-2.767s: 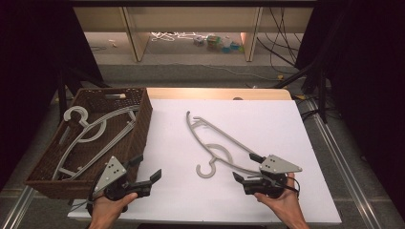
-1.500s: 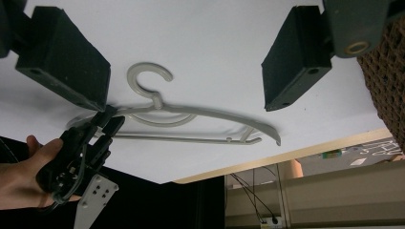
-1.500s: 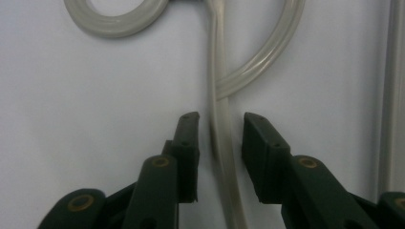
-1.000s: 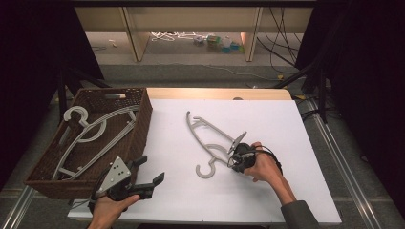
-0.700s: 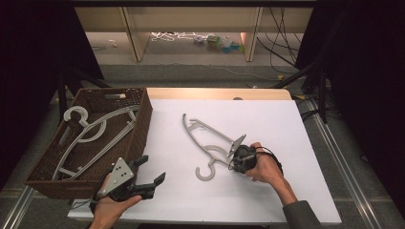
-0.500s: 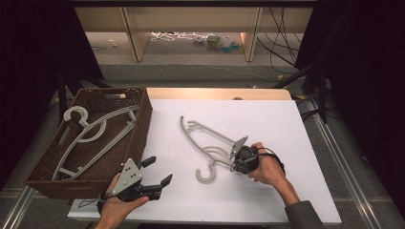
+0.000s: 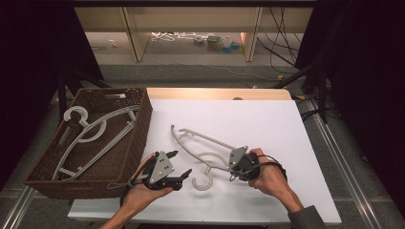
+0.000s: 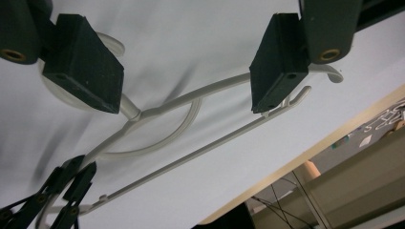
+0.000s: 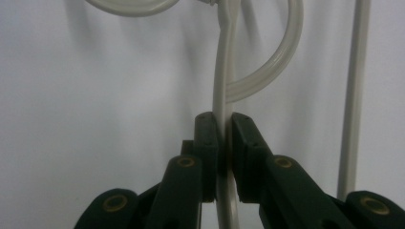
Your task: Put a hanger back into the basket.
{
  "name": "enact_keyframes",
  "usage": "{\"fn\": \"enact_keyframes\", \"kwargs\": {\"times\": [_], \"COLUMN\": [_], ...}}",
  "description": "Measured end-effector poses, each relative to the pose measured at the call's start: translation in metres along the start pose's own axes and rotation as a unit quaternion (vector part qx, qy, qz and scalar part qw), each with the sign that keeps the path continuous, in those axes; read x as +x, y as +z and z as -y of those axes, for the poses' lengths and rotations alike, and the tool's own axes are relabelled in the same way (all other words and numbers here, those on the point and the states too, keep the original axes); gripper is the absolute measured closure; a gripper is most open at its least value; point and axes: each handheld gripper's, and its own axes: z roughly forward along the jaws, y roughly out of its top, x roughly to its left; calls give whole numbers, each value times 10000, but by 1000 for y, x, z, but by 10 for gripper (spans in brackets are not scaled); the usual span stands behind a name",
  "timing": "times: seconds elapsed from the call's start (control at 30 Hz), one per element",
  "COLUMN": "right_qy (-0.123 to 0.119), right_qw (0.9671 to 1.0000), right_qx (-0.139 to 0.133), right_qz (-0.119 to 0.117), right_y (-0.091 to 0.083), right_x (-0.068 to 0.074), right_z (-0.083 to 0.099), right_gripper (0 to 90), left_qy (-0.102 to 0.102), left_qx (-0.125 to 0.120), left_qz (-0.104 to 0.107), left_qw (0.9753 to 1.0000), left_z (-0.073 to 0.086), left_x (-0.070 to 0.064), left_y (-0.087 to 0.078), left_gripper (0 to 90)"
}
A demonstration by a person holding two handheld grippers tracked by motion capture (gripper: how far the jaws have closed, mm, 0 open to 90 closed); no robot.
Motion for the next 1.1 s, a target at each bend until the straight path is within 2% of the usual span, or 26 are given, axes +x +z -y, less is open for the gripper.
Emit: {"fn": "enact_keyframes", "kwargs": {"times": [0.1, 0.2, 0.27, 0.3, 0.33, 0.43, 0.5, 0.53, 0.57, 0.7, 0.8, 0.93, 1.03, 1.1], "right_qy": [1, -41, -19, -18, 0, -25, -60, -75, -111, -179, -268, -404, -443, -508], "right_qw": [10000, 9999, 9999, 9999, 9998, 9998, 9997, 9996, 9994, 9991, 9988, 9981, 9977, 9972], "right_qx": [-58, -75, -95, -131, -154, -195, -215, -253, -277, -321, -361, -435, -454, -477], "right_qz": [-41, -83, -78, -94, -104, -73, -109, -138, -161, -192, -204, -179, -226, -283], "right_y": [-3, -7, -9, -11, -12, -18, -22, -24, -25, -31, -35, -39, -42, -44], "right_x": [1, 2, 3, 4, 4, 7, 9, 11, 12, 17, 21, 25, 29, 31], "right_z": [0, 1, 2, 2, 2, 1, 0, -1, -1, -5, -8, -11, -14, -16], "right_gripper": [823, 823, 823, 823, 823, 823, 823, 823, 823, 823, 823, 823, 823, 823], "left_qy": [18, 52, 61, 173, 152, 283, 346, 460, 487, 796, 870, 1047, 1221, 1421], "left_qx": [75, 252, 252, 322, 353, 454, 369, 453, 442, 584, 643, 719, 773, 867], "left_qz": [34, 111, 114, 143, 180, 192, 117, 141, 144, 274, 405, 447, 513, 585], "left_qw": [10000, 9996, 9996, 9992, 9991, 9984, 9987, 9978, 9977, 9947, 9933, 9909, 9882, 9843], "left_z": [0, 0, 0, -1, 0, -1, -2, -3, -4, -7, -7, -7, -6, -5], "left_x": [1, 2, 3, 5, 5, 7, 6, 7, 7, 7, 7, 5, 2, -1], "left_y": [2, 4, 5, 5, 6, 8, 10, 9, 10, 10, 10, 9, 11, 12], "left_gripper": [265, 258, 256, 255, 254, 251, 252, 256, 262, 280, 299, 307, 312, 321]}}
